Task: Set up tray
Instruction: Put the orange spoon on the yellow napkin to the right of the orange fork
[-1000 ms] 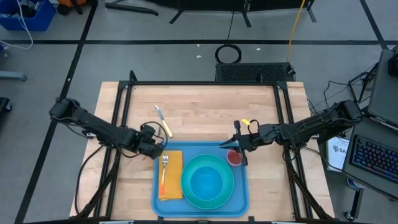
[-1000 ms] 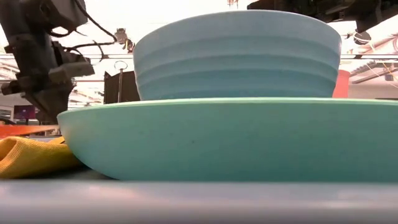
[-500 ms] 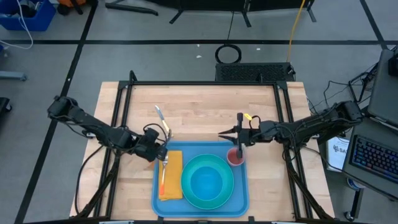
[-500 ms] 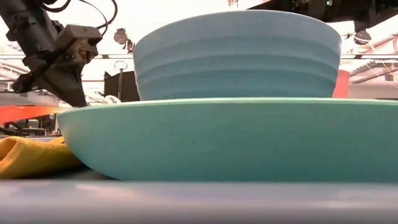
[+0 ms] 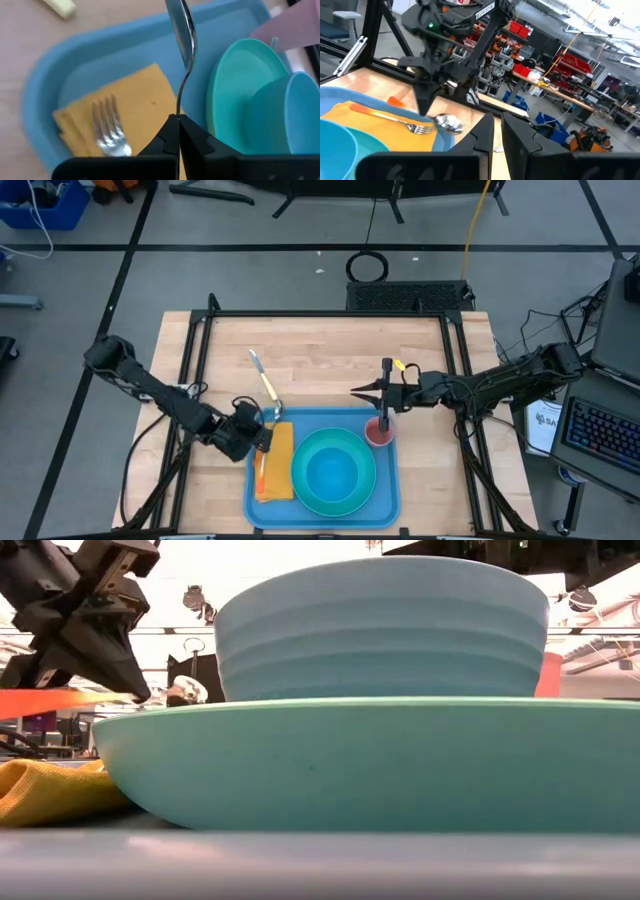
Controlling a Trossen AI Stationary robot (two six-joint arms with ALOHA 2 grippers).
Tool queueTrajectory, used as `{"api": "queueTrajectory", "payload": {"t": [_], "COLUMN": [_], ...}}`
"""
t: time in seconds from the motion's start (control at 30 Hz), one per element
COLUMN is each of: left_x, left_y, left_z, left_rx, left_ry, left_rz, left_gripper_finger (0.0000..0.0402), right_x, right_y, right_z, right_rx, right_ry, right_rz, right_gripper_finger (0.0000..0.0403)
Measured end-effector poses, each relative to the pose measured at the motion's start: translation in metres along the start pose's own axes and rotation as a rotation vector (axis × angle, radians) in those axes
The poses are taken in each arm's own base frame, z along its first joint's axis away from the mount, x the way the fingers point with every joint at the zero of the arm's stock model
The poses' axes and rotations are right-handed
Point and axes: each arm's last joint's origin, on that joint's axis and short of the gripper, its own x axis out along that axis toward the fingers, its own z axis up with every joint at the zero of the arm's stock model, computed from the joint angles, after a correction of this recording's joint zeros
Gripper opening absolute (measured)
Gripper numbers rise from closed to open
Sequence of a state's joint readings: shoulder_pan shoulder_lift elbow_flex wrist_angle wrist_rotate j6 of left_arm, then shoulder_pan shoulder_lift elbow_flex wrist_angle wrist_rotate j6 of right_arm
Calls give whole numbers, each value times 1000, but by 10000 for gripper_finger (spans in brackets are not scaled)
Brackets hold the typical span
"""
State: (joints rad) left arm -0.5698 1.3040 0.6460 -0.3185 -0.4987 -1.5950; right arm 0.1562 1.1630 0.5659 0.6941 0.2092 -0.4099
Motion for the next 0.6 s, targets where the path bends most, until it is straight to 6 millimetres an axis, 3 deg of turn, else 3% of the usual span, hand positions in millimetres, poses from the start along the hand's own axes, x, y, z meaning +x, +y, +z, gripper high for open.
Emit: {"api": "queueTrajectory", "payload": {"t": [0.23, 0.43, 0.6], "left_x": [9, 11, 16], "left_y": [-1, -22, -33], "left_z": [-22, -32, -37], "left_rx": [-56, -54, -37], "left_ry": [30, 14, 8], "left_rz": [19, -3, 89], "left_gripper_finger": [0, 0, 0], "right_x": [-1, -1, -1], "right_y": [-5, -10, -12], "right_z": [5, 7, 7], "right_rx": [-28, -29, -23], "right_ry": [-41, -74, -80], "right_rz": [-28, -61, -68], "right_gripper_finger": [29, 29, 29]}}
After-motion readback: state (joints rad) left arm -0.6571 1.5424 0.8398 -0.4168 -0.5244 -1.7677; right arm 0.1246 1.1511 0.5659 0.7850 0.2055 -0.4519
